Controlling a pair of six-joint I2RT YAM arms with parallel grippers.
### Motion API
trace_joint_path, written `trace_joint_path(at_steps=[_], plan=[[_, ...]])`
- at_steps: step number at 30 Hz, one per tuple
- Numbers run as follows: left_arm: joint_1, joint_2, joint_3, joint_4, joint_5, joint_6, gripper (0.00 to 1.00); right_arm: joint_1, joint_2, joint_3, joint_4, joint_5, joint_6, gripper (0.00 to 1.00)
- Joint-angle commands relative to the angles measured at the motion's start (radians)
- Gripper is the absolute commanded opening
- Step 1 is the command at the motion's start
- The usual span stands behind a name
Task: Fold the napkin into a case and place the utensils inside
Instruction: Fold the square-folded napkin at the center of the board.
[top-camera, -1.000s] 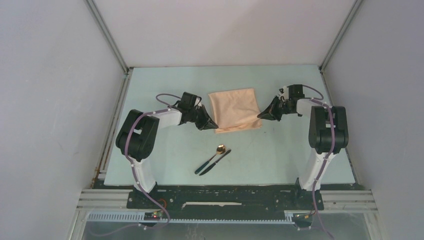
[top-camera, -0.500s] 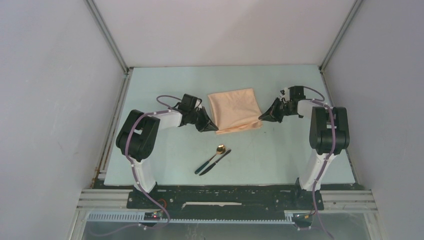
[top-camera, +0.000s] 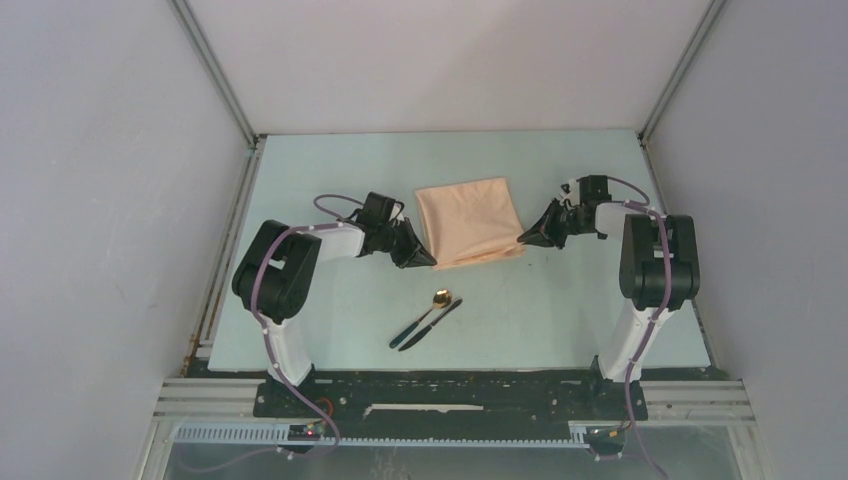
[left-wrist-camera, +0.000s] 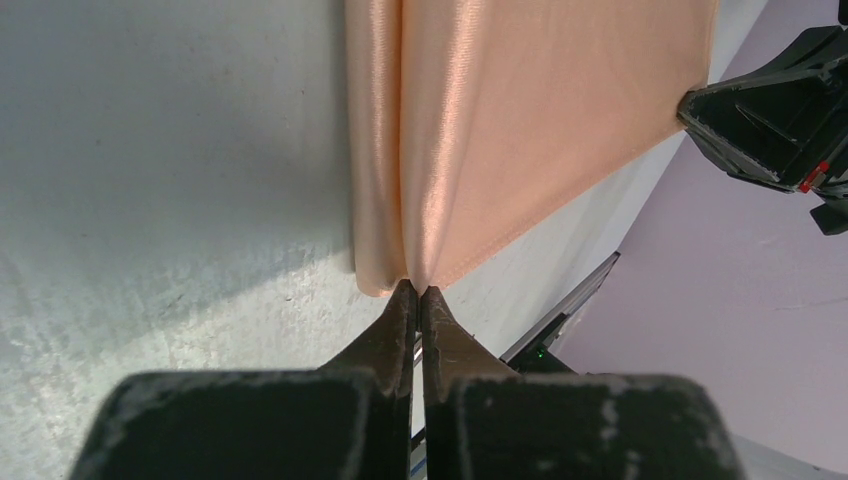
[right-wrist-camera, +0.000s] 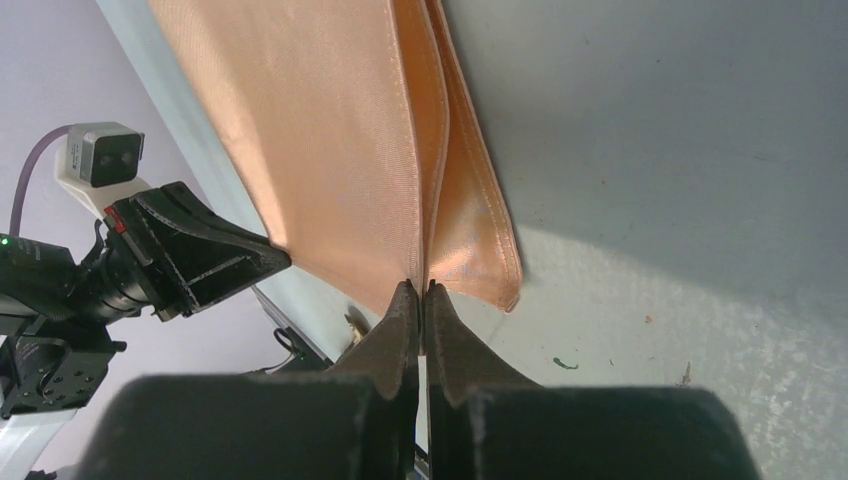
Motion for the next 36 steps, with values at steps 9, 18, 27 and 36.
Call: trace_joint_path(at_steps=[9, 18, 27, 36], plan=[[0.002, 0.018, -0.007, 0.007, -0.006, 0.013, 0.00, -0.017, 0.022, 0.004, 0.049, 0.026, -0.018, 0.00], [0.002, 0.027, -0.006, 0.005, -0.011, 0.016, 0.00, -0.009, 0.009, 0.004, 0.005, 0.068, -0.025, 0.00], [0.006, 0.016, -0.016, 0.003, -0.020, 0.021, 0.00, 0.011, -0.001, 0.005, -0.028, 0.112, -0.018, 0.00], [0.008, 0.015, -0.019, 0.003, -0.020, 0.022, 0.00, 0.031, -0.039, 0.004, -0.055, 0.116, -0.017, 0.00]])
